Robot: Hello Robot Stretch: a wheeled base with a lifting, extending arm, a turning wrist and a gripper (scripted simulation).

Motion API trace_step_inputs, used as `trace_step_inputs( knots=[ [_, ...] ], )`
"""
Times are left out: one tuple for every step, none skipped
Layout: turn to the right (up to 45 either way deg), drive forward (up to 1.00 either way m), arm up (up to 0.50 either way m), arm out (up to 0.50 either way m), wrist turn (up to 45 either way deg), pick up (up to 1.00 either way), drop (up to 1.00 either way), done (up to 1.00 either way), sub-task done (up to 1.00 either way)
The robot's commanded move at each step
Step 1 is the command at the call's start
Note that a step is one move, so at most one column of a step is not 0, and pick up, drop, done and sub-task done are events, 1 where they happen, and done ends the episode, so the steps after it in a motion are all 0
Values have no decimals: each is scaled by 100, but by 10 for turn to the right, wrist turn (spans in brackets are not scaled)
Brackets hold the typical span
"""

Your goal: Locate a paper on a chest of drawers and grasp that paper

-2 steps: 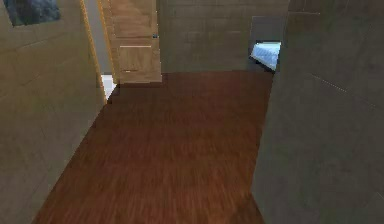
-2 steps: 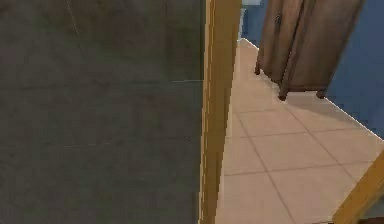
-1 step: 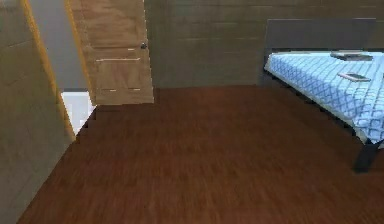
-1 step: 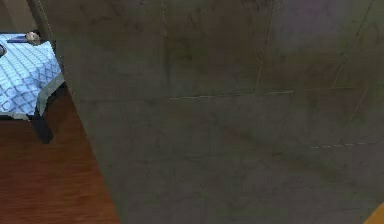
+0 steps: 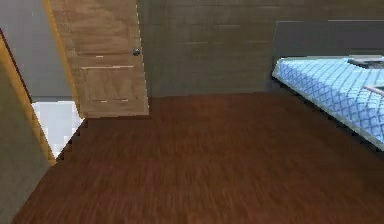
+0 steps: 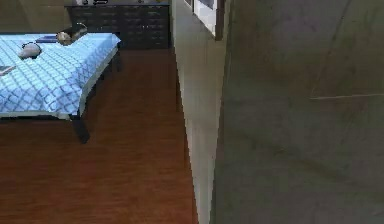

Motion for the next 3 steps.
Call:
trace_step_inputs(
  knots=[
    [450,0,0,0,0,0,0,0,0],
    [90,0,0,0,0,0,0,0,0],
    [0,40,0,0,0,0,0,0,0]
  ],
)
